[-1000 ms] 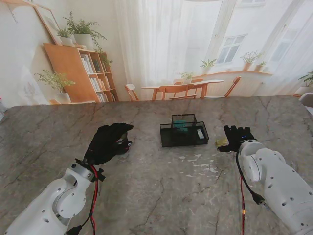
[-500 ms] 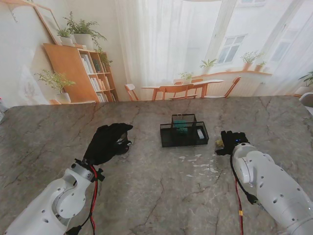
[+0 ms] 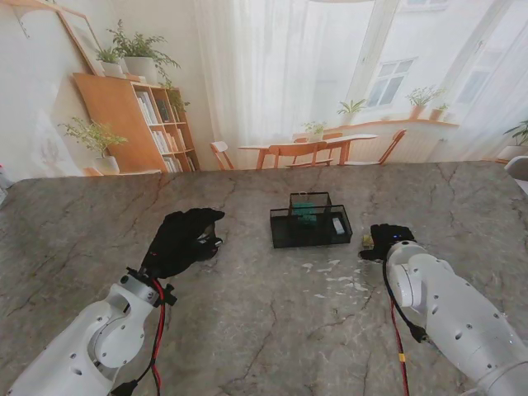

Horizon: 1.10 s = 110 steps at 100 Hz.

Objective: Organize desk stationery

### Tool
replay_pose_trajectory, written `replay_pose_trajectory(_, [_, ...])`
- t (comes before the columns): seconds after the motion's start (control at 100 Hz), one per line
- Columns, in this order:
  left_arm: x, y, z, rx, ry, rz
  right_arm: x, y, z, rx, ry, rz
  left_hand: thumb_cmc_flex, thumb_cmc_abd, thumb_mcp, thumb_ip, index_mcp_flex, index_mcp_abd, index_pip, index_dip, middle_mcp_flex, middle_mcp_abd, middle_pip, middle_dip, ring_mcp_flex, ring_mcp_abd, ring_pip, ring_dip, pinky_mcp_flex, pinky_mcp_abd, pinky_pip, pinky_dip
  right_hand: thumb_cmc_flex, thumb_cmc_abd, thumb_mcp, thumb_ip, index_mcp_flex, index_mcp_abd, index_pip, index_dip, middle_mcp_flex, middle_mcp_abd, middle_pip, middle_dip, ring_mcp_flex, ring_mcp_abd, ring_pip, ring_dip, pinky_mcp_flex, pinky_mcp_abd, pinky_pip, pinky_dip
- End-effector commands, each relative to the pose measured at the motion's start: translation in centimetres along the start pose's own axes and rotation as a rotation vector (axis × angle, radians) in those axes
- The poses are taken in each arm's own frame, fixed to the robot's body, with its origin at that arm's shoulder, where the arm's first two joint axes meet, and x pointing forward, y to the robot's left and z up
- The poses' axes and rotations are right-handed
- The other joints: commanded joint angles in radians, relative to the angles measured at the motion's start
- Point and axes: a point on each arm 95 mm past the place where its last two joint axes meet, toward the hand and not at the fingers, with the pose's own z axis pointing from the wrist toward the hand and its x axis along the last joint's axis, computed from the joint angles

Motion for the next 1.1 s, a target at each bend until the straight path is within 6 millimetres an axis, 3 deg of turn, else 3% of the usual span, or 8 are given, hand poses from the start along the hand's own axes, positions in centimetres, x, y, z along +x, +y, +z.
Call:
replay_pose_trajectory(0.0, [0.1,0.2,-0.1,-0.004,-0.001,-0.002,0.6,-1.0,-0.1,0.038,-0.001,0.010,0.016,0.059,-0.019,0.005,0.023,-0.010,0.006,0.004,0.007,-0.019,-0.003,0.005,0.008,-0.021,-0.001,0.005,-0.007,-0.010,-0.016,-0.008,0.014,0.010,-0.024,0.038,0.017,0.018,0.001,0.004,-0.001,0.015,0.000,-0.015,-0.001,0.021,0.009,-0.006,-0.004,0.016,0.033,0.016])
replay_pose_trajectory(0.25, [0.1,0.3,0.0,-0.012,0.000,-0.002,0.9,-0.6,0.2,0.047,-0.030,0.036,0.017,0.059,-0.019,0.005,0.022,-0.010,0.006,0.004,0.006,-0.018,-0.004,0.005,0.008,-0.021,-0.001,0.005,-0.007,-0.010,-0.016,-0.008,0.096,0.126,-0.115,0.038,0.054,-0.008,0.011,-0.007,0.028,0.016,-0.014,-0.032,0.052,0.021,0.023,-0.005,0.047,0.026,0.053,0.022])
replay_pose_trajectory(0.28, [0.1,0.3,0.0,-0.012,0.000,-0.002,0.9,-0.5,0.3,0.046,-0.034,0.039,0.018,0.059,-0.018,0.005,0.023,-0.008,0.006,0.004,0.007,-0.018,-0.003,0.005,0.008,-0.020,-0.001,0.005,-0.008,-0.010,-0.017,-0.008,0.129,0.150,-0.162,0.039,0.058,-0.010,0.013,-0.008,0.031,0.016,-0.014,-0.032,0.058,0.022,0.027,-0.004,0.050,0.030,0.056,0.022])
replay_pose_trajectory(0.35, [0.1,0.3,0.0,-0.013,0.000,-0.001,1.1,-0.3,0.4,0.046,-0.042,0.046,0.017,0.059,-0.018,0.005,0.023,-0.009,0.006,0.004,0.007,-0.018,-0.003,0.005,0.008,-0.020,-0.001,0.005,-0.007,-0.010,-0.016,-0.008,0.155,0.176,-0.162,0.043,0.064,-0.013,0.015,-0.008,0.035,0.015,-0.012,-0.032,0.066,0.019,0.031,-0.002,0.059,0.029,0.061,0.023])
replay_pose_trajectory(0.38, [0.1,0.3,0.0,-0.014,0.000,0.000,1.1,-0.2,0.5,0.046,-0.043,0.048,0.017,0.059,-0.019,0.005,0.022,-0.009,0.006,0.004,0.006,-0.019,-0.003,0.005,0.008,-0.020,0.000,0.005,-0.007,-0.011,-0.016,-0.008,0.203,0.197,-0.215,0.045,0.071,-0.017,0.019,-0.008,0.039,0.011,-0.005,-0.032,0.073,0.013,0.038,0.000,0.067,0.024,0.065,0.023])
replay_pose_trajectory(0.56, [0.1,0.3,0.0,-0.017,-0.002,-0.001,1.4,0.0,0.8,0.053,-0.049,0.047,0.018,0.059,-0.019,0.005,0.023,-0.010,0.007,0.004,0.007,-0.019,-0.003,0.005,0.009,-0.021,0.000,0.006,-0.007,-0.010,-0.016,-0.008,0.293,0.238,-0.263,0.054,0.112,-0.033,0.046,-0.003,0.075,0.002,0.023,-0.035,0.109,0.003,0.057,0.005,0.108,0.018,0.078,0.022])
replay_pose_trajectory(0.99, [0.1,0.3,0.0,-0.020,-0.003,0.002,1.8,-0.3,1.3,0.061,-0.055,0.016,0.017,0.059,-0.019,0.005,0.024,-0.009,0.007,0.004,0.008,-0.018,-0.003,0.005,0.010,-0.020,0.000,0.006,-0.008,-0.009,-0.015,-0.007,0.372,0.205,-0.253,0.086,0.176,-0.080,0.129,0.025,0.156,-0.030,0.099,-0.033,0.197,-0.020,0.102,0.014,0.216,0.015,0.115,0.014])
replay_pose_trajectory(1.09, [0.1,0.3,0.0,-0.021,-0.004,0.002,1.9,-0.5,1.4,0.058,-0.052,0.017,0.017,0.061,-0.019,0.005,0.024,-0.010,0.007,0.004,0.008,-0.020,-0.003,0.005,0.010,-0.022,0.000,0.006,-0.007,-0.008,-0.015,-0.007,0.397,0.108,-0.123,0.069,0.134,-0.104,0.348,-0.105,0.191,-0.051,0.138,-0.044,0.239,-0.040,0.117,0.009,0.273,-0.003,0.133,-0.014])
